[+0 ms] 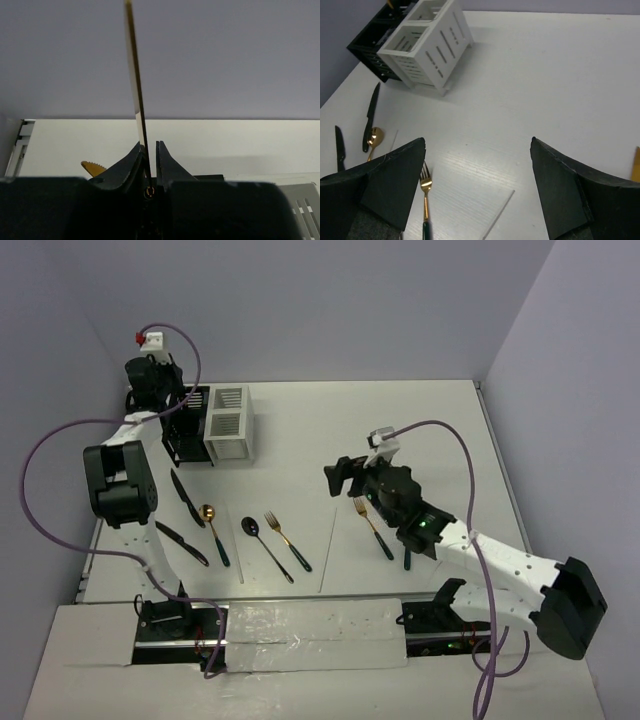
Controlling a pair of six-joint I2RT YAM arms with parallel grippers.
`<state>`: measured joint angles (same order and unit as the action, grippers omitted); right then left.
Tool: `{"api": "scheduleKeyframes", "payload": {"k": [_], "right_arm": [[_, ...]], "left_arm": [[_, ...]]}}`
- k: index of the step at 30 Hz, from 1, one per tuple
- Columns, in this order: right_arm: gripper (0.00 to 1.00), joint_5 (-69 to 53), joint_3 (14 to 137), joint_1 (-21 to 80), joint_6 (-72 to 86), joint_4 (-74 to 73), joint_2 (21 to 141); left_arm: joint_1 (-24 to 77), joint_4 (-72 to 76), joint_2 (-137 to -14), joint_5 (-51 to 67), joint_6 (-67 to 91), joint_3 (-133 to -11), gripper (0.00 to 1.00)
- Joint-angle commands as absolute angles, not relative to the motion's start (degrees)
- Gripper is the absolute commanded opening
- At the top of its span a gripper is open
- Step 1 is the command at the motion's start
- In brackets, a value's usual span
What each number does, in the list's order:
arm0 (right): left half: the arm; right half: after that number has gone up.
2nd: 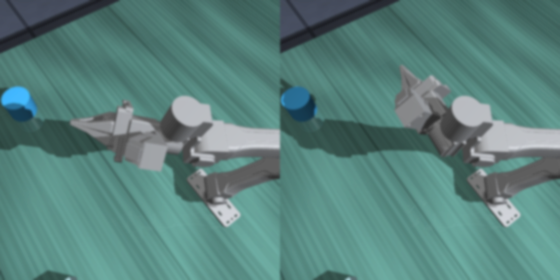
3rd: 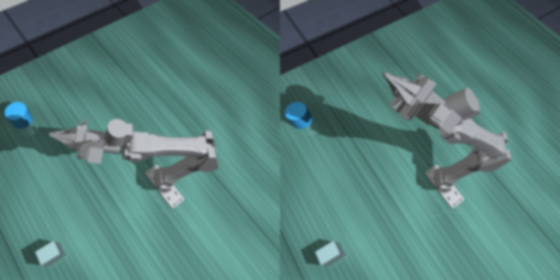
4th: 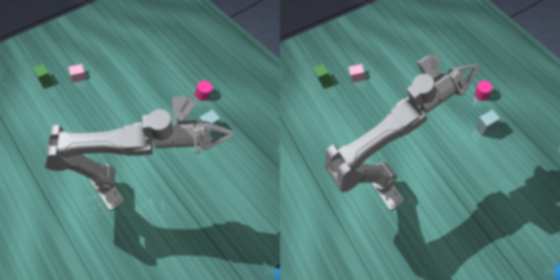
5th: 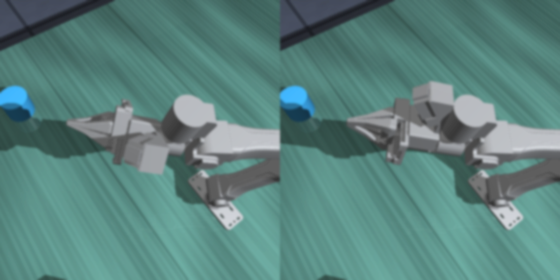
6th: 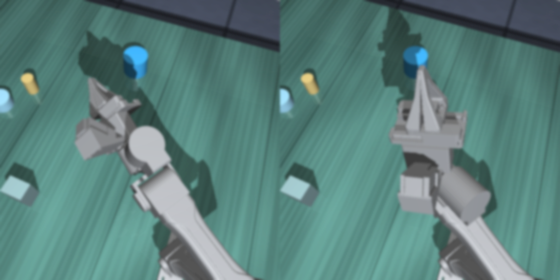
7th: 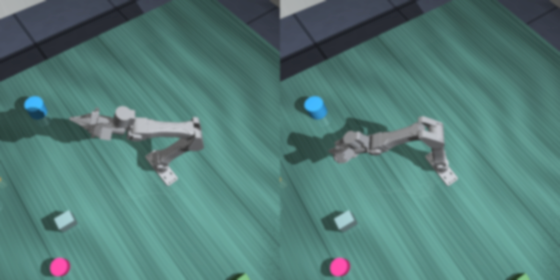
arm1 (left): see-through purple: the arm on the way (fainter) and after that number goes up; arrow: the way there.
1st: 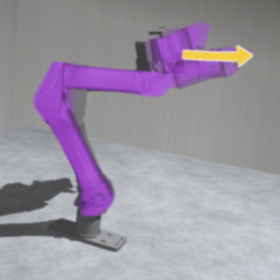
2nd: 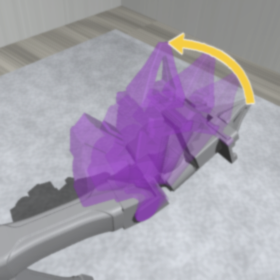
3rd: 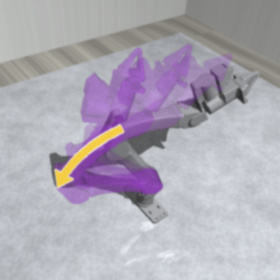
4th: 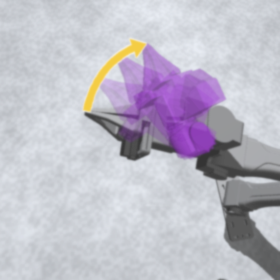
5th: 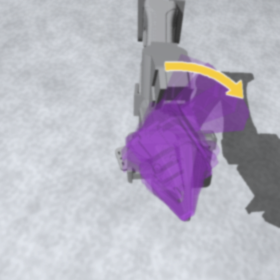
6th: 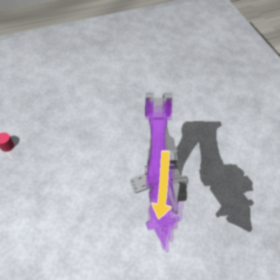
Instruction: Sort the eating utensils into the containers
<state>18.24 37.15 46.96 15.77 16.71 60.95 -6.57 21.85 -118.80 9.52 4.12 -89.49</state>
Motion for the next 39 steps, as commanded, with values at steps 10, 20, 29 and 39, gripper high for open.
{"api": "scheduleKeyframes", "payload": {"k": [10, 20, 29, 39], "right_arm": [[1.0, 15.7, 43.1, 29.7, 20.7, -14.9, 60.7], [0.64, 7.8, 50.8, 24.1, 16.9, -29.0, 74.9], [0.47, 7.4, 53.7, 23.5, 17.5, -32.5, 86.3], [0.54, 8.0, 53.7, 22.2, 17.1, -33.1, 87.8]], "left_arm": [[-7.6, 21.2, -116.8, 15.9, 7.0, -86.1, 0.45], [-9.0, 21.5, -106.6, 16.1, 8.6, -79.6, 0.79], [-9.0, 5.3, -92.0, 17.5, 6.0, -78.1, 0.8], [-9.0, -1.6, -78.5, 26.8, 2.5, -66.7, 0.82]]}}
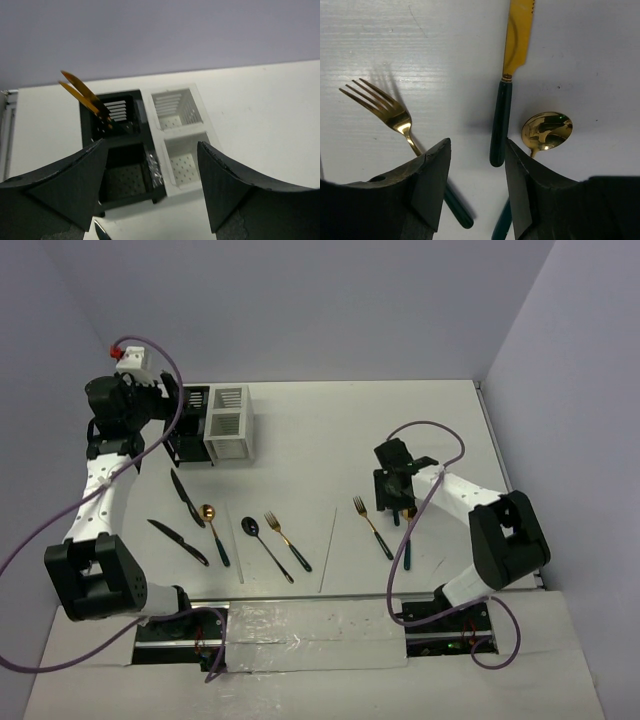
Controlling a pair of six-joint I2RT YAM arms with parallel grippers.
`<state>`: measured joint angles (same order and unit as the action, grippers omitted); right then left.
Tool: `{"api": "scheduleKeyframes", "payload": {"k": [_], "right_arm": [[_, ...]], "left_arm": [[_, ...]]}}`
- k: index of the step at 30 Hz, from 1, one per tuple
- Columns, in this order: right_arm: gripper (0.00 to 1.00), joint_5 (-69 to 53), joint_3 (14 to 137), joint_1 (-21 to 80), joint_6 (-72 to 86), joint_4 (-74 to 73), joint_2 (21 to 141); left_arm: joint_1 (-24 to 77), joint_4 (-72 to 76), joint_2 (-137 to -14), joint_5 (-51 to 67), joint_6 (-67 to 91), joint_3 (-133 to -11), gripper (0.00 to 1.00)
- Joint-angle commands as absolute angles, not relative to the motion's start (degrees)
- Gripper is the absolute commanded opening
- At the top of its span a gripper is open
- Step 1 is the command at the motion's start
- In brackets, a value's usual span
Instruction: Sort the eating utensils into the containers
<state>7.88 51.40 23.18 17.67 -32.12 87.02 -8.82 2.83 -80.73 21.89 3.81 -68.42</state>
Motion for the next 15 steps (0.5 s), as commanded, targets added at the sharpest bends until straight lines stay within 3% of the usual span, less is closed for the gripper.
{"api": "scheduleKeyframes", "payload": {"k": [1, 7, 15], "right_arm": [[0.55, 7.9, 53.9, 22.1, 16.6, -33.1, 88.3], [0.54, 5.0, 54.5, 19.4, 14.8, -32.5, 91.7], [0.4, 2.8, 55.0, 19.5, 14.2, -32.2, 97.3]], "left_arm": [[-9.0, -1.8, -77.4, 27.2, 2.4, -66.4, 0.82], [-9.0, -4.7, -73.0, 28.1, 1.4, -66.5, 0.82], [-9.0, -0.5, -68.4, 26.8, 0.6, -62.4, 0.82]]}}
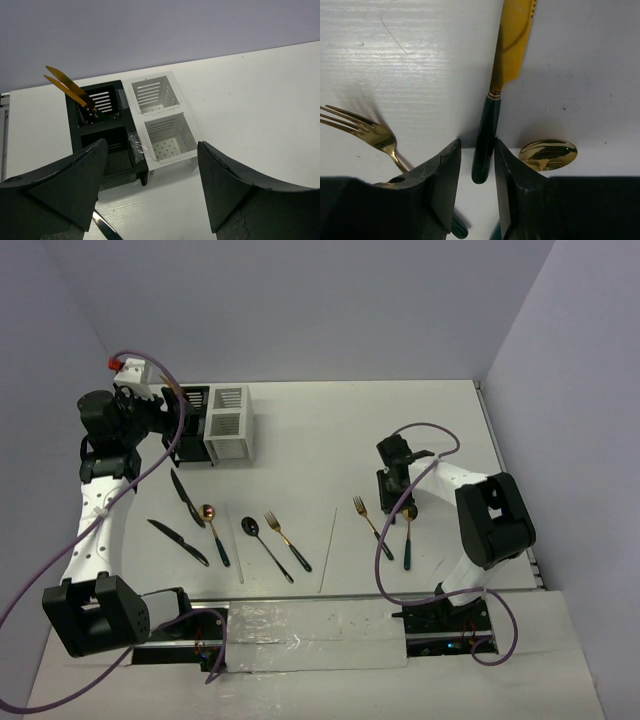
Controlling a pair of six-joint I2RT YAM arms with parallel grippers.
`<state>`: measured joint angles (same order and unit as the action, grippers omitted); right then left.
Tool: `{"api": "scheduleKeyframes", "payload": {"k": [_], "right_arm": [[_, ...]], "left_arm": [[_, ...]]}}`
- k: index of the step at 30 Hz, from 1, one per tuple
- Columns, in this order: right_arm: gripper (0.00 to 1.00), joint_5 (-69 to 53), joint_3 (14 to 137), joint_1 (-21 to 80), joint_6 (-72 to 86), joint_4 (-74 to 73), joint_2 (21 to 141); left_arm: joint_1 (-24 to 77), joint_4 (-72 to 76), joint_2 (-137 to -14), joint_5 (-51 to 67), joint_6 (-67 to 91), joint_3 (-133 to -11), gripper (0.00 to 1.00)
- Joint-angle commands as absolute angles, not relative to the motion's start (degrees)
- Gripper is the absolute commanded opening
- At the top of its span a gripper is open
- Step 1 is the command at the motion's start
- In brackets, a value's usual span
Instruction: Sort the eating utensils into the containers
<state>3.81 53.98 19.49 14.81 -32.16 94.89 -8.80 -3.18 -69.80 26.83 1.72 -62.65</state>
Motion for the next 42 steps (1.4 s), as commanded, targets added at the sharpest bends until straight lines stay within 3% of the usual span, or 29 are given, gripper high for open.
{"api": "scheduleKeyframes", "payload": {"k": [1, 4, 6, 7, 12, 19, 25, 32, 42], "right_arm": [[0.4, 2.5, 55.2, 19.7, 14.2, -32.3, 97.7], [0.26, 2.8, 55.3, 20.5, 14.4, -32.8, 97.9], [0.04, 4.0, 55.5, 20.8, 14.5, -33.0, 97.5], [0.0, 5.0, 55.5, 21.4, 14.6, -33.0, 96.7], [0.0, 11.1, 54.8, 22.5, 14.5, -29.5, 92.1], [0.0, 26.0, 52.5, 32.8, 9.8, -18.2, 75.0], [0.0, 24.6, 50.5, 40.9, 10.7, -1.1, 66.3], [0.0, 22.4, 55.8, 51.8, 10.2, 19.8, 74.4], [0.0, 16.4, 69.2, 58.5, 10.1, 23.7, 89.3]], "left_arm": [[-8.9, -0.6, -68.4, 26.6, 0.6, -62.7, 0.82], [-8.9, -1.6, -68.6, 26.1, -1.8, -63.6, 0.82], [-9.0, -2.3, -68.7, 26.2, -1.8, -64.4, 0.82], [-8.9, -2.5, -68.8, 26.5, -1.7, -64.9, 0.82], [-9.0, -3.6, -68.5, 30.0, -0.6, -65.1, 0.82], [-8.8, -7.5, -67.5, 36.5, -0.5, -65.2, 0.81], [-6.3, -13.4, -66.0, 48.2, 2.2, -65.3, 0.77], [3.4, -17.8, -63.3, 52.8, 3.3, -65.5, 0.8], [8.8, -11.6, -63.7, 47.3, 8.9, -62.7, 0.82]]}}
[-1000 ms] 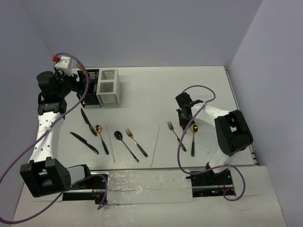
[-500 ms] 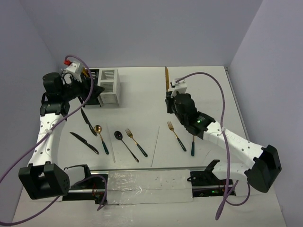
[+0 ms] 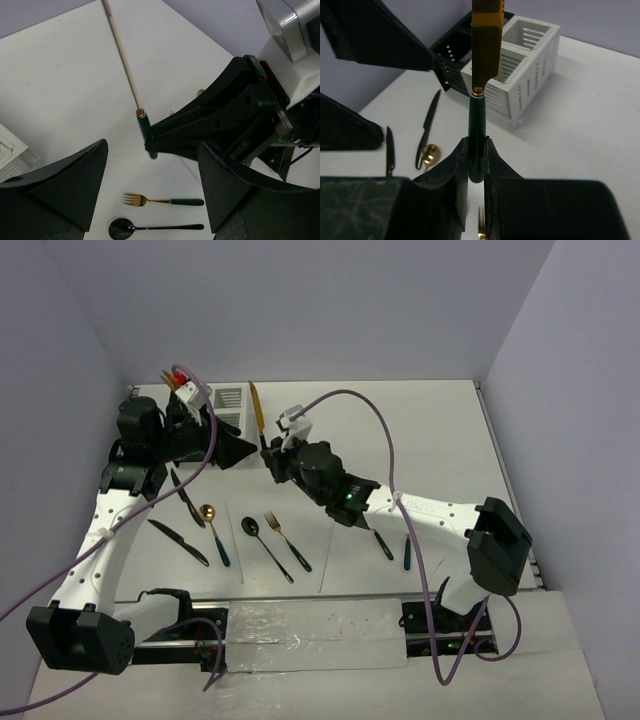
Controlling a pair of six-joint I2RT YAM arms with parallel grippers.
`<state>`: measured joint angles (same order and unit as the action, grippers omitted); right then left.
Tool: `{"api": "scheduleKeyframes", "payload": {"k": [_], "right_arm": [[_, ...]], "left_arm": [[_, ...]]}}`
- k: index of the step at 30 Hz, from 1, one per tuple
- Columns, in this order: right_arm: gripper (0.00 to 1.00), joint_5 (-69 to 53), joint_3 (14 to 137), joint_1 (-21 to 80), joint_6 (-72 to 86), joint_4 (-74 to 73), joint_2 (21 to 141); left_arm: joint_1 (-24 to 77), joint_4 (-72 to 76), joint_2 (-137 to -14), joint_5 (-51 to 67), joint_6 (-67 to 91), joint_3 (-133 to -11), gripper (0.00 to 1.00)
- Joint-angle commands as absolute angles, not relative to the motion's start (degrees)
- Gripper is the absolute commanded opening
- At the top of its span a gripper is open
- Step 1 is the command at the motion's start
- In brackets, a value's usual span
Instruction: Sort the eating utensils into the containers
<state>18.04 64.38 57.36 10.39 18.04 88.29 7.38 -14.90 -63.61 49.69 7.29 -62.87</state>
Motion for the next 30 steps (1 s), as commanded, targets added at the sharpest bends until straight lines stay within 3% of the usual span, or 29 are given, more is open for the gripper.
{"api": "scheduleKeyframes", "payload": {"k": [1, 12, 15, 22, 24, 26, 27, 28, 30], "right_arm": [[0.0, 16.1, 70.6, 58.9, 10.1, 23.6, 89.8], [0.0, 12.8, 74.1, 60.8, 9.9, 22.7, 93.5], [0.0, 12.6, 73.8, 60.9, 10.2, 22.8, 93.3], [0.0, 12.2, 75.1, 60.8, 10.3, 22.2, 93.9], [0.0, 11.3, 75.2, 60.1, 11.4, 21.4, 94.2], [0.25, 9.7, 75.1, 59.2, 12.9, 20.7, 94.5], [0.44, 9.4, 74.8, 58.3, 13.4, 20.7, 94.2], [0.7, 9.4, 73.9, 57.8, 14.3, 20.7, 94.0], [0.82, 10.1, 72.6, 57.1, 14.6, 20.7, 92.6]], "left_arm": [[9.2, -11.3, -63.9, 46.0, 8.7, -62.4, 0.81], [10.5, -5.7, -65.0, 34.3, 9.9, -59.9, 0.63], [10.5, -4.3, -64.8, 34.2, 10.7, -59.5, 0.53], [10.5, -6.1, -65.3, 33.0, 10.0, -60.8, 0.0], [10.5, -6.1, -65.2, 32.4, 9.6, -61.2, 0.0], [10.5, -4.7, -65.3, 30.2, 8.4, -61.1, 0.0], [10.5, -3.9, -65.5, 28.8, 7.9, -60.9, 0.0], [10.4, -2.9, -65.8, 25.4, 7.4, -60.8, 0.0], [9.6, -0.5, -67.3, 22.4, 5.5, -61.6, 0.0]]}}
